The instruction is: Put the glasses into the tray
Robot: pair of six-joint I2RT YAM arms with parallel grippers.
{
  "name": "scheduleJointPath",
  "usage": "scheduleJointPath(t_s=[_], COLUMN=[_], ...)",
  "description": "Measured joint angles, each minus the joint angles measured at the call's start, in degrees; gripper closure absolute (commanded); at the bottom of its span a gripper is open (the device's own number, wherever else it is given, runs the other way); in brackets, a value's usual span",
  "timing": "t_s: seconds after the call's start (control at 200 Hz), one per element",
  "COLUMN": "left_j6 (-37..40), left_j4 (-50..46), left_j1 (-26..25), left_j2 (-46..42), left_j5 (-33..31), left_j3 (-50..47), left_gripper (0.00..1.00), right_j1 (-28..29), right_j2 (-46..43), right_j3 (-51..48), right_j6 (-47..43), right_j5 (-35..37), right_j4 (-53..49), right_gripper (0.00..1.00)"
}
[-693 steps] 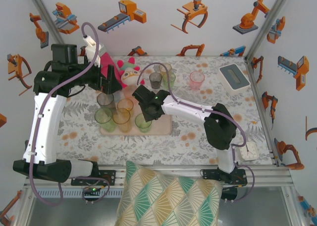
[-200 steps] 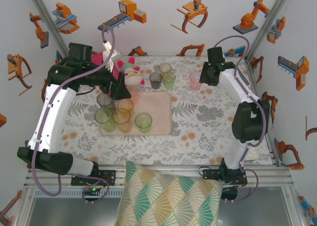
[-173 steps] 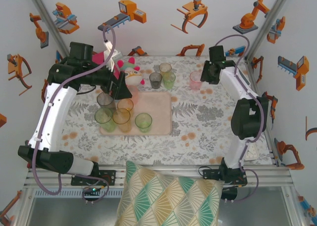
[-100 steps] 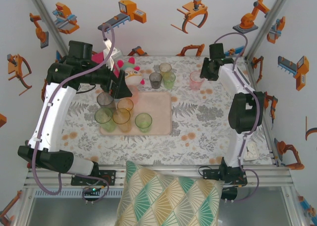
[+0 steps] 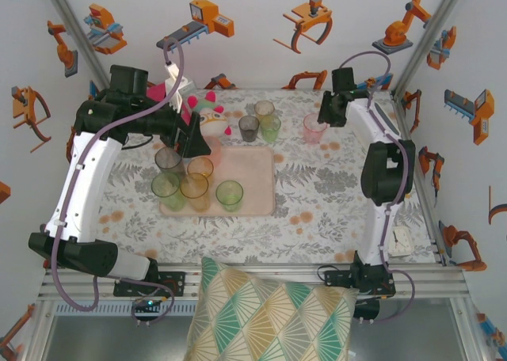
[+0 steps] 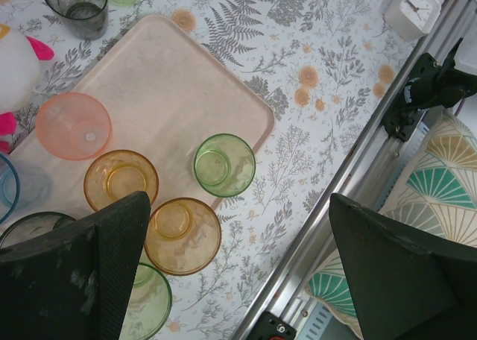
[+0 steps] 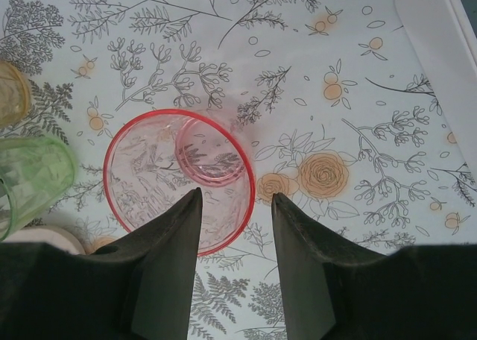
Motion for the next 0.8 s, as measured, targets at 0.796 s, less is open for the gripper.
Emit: scheduleJointPath(t_s=[0.796], left_j6=[0.02], left_j4=[-0.02], left_j1=[0.00], left_j2=[0.00], left_j5=[-0.50], left_j3=[0.02], left_gripper=[0.03], right_j1=[-0.46], right_j2=[4.61], right_j3=[3.32], right_j6=[-1.90], right_j5=[-0.04], right_j4=[-2.51], right_gripper=[0.67])
